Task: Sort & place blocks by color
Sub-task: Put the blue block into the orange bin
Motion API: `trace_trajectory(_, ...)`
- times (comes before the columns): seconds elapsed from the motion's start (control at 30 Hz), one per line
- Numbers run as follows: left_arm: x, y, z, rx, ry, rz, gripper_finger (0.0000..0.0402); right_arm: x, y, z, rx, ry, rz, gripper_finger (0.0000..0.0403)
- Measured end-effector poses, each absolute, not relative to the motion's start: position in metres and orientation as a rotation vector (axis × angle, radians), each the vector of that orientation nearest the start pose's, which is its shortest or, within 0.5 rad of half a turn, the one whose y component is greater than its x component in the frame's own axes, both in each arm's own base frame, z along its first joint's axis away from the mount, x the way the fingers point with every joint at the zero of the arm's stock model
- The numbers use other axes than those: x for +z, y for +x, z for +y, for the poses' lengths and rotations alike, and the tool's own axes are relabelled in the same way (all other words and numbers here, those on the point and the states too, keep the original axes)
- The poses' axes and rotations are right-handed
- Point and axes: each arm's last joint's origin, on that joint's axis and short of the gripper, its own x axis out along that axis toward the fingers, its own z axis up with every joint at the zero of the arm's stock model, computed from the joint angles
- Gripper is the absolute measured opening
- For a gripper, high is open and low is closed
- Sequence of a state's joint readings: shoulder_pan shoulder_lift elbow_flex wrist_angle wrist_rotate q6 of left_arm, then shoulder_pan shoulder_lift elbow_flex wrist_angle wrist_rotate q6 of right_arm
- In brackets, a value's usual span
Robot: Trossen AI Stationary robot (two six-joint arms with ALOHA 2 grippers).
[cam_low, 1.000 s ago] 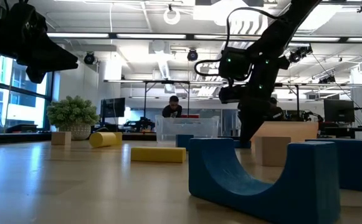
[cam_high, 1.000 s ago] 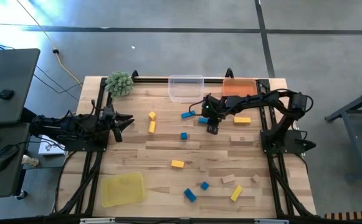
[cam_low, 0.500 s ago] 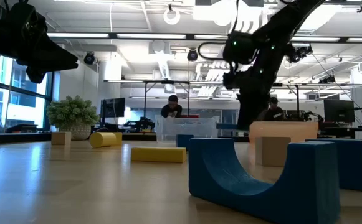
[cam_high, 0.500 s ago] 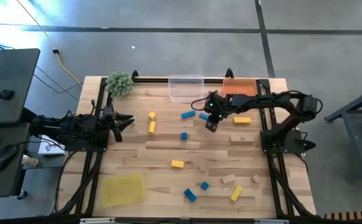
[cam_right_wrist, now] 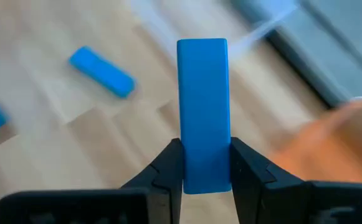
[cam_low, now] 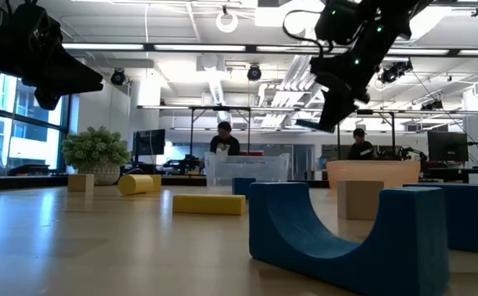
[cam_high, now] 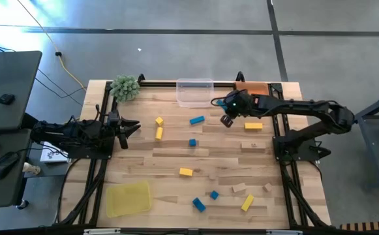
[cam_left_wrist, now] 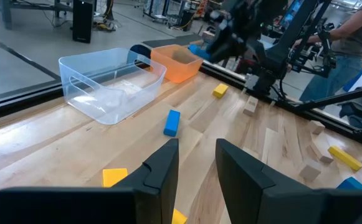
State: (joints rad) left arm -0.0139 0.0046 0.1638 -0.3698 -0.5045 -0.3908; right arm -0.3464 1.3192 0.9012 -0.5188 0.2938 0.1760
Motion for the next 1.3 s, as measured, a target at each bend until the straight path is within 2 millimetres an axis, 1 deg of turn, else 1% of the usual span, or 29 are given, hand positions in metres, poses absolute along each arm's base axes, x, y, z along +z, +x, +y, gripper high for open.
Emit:
trace_trajectory(0.13, 0.183, 0.08, 0.013, 0.522, -0.327, 0.107, 0.0095, 0.25, 0.229, -0.103, -0.803, 0.145, 0.853, 0.0076)
trace_trajectory(0.27, 0.183, 0.08, 0.013, 0.522, -0.327, 0.107, 0.0095, 0.256, 0.218, -0.115, -0.895, 0.123, 0.832, 0.0078)
trace_trajectory(0.57, 0.183, 0.08, 0.013, 0.523, -0.33, 0.106, 0.0095, 0.258, 0.191, -0.154, -1.115, 0.179, 0.826, 0.008)
trace_trajectory(0.73, 0.183, 0.08, 0.013, 0.524, -0.33, 0.106, 0.0095, 0.256, 0.173, -0.176, -1.175, 0.261, 0.834, 0.0081)
trace_trajectory(0.9, 0.183, 0.08, 0.013, 0.529, -0.329, 0.105, 0.0095, 0.245, 0.16, -0.196, -1.184, 0.358, 0.867, 0.0081)
trace_trajectory(1.03, 0.183, 0.079, 0.014, 0.546, -0.336, 0.099, 0.0095, 0.23, 0.158, -0.208, -1.166, 0.421, 0.918, 0.0082)
trace_trajectory(1.17, 0.183, 0.079, 0.014, 0.556, -0.351, 0.093, 0.0095, 0.214, 0.159, -0.216, -1.125, 0.483, 0.985, 0.0082)
trace_trajectory(1.3, 0.183, 0.079, 0.014, 0.556, -0.357, 0.091, 0.0095, 0.199, 0.16, -0.217, -1.092, 0.517, 1.073, 0.0082)
